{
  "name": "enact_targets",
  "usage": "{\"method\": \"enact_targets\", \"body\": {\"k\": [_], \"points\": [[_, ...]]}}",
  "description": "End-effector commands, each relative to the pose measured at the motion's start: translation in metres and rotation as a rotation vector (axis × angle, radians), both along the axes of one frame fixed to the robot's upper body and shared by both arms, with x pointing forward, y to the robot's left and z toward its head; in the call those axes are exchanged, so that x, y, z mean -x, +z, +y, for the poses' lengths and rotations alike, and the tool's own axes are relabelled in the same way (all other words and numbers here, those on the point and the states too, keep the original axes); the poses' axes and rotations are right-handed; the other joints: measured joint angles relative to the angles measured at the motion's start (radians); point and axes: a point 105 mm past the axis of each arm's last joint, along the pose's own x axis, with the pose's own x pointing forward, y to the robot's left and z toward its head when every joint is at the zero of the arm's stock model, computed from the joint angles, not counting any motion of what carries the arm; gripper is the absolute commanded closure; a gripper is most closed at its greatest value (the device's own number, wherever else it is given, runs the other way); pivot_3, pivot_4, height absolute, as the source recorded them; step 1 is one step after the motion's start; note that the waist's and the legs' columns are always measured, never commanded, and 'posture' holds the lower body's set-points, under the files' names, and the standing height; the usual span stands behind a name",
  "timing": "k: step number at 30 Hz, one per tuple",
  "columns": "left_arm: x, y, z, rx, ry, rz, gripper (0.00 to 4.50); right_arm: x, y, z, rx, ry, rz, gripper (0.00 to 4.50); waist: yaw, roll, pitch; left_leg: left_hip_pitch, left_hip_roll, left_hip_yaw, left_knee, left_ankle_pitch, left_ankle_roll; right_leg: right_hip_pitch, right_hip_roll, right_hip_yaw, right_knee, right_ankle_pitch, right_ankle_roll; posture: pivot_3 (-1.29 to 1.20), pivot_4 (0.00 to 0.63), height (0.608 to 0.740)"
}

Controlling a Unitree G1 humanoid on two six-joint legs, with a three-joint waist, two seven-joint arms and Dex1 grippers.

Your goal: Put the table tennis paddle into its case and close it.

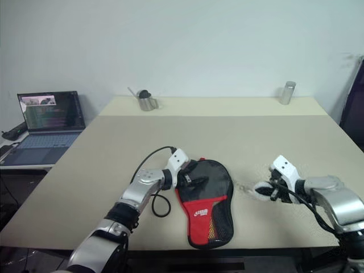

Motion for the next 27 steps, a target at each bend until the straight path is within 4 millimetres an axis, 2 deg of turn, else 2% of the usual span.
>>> {"method": "enact_targets", "body": {"k": [1,7,13,15,19,24,27], "points": [[0.003,-0.026,0.009,-0.088,0.021,0.063,0.0,0.04,0.01,0.013,-0.001,0.225,0.055,4.08,0.003,-0.001,0.0,0.002,0.0,-0.001,0.0,0.0,0.0,0.002,0.0,-0.001,-0.001,0.0,0.0,0.0,0.15,0.74],[0.001,-0.023,0.004,-0.101,0.004,0.044,0.0,0.085,-0.003,0.022,-0.015,0.421,0.205,4.11,0.013,-0.003,0.001,0.006,-0.001,0.0,-0.001,0.0,0.001,0.006,0.0,0.0,-0.002,-0.002,0.004,0.0,0.15,0.74],[0.002,-0.023,0.005,-0.115,-0.01,0.04,0.0,0.116,-0.014,0.032,-0.037,0.565,0.308,4.11,0.018,-0.003,0.002,0.006,0.0,0.0,-0.001,-0.001,0.0,0.006,-0.001,0.0,-0.002,-0.002,0.004,0.0,0.15,0.74],[0.001,-0.021,0.008,-0.115,-0.004,0.038,0.0,0.114,-0.019,0.033,-0.024,0.56,0.289,4.11,0.018,-0.004,0.002,0.006,0.0,0.0,-0.001,-0.001,0.0,0.006,-0.001,0.0,-0.002,-0.002,0.004,0.0,0.15,0.74],[-0.001,-0.019,0.014,-0.119,0.01,0.034,0.0,0.087,-0.027,0.023,0.029,0.434,0.213,4.11,0.016,-0.006,0.003,0.007,0.0,0.0,-0.001,0.0,0.0,0.006,-0.001,0.001,-0.002,-0.002,0.004,0.0,0.15,0.74],[-0.002,-0.015,0.022,-0.107,0.033,0.024,0.0,0.074,-0.025,0.011,0.046,0.382,0.197,2.5,0.015,-0.006,0.003,0.007,0.001,0.001,-0.001,0.0,0.0,0.006,-0.001,0.001,-0.002,-0.003,0.004,0.0,0.15,0.74],[-0.002,-0.005,0.026,-0.071,0.031,0.005,0.0,0.061,-0.016,0.006,0.039,0.344,0.157,1.38,0.013,-0.006,0.003,0.007,0.001,0.001,-0.001,0.0,0.0,0.006,-0.001,0.002,-0.002,-0.002,0.004,0.0,0.15,0.74]]}}
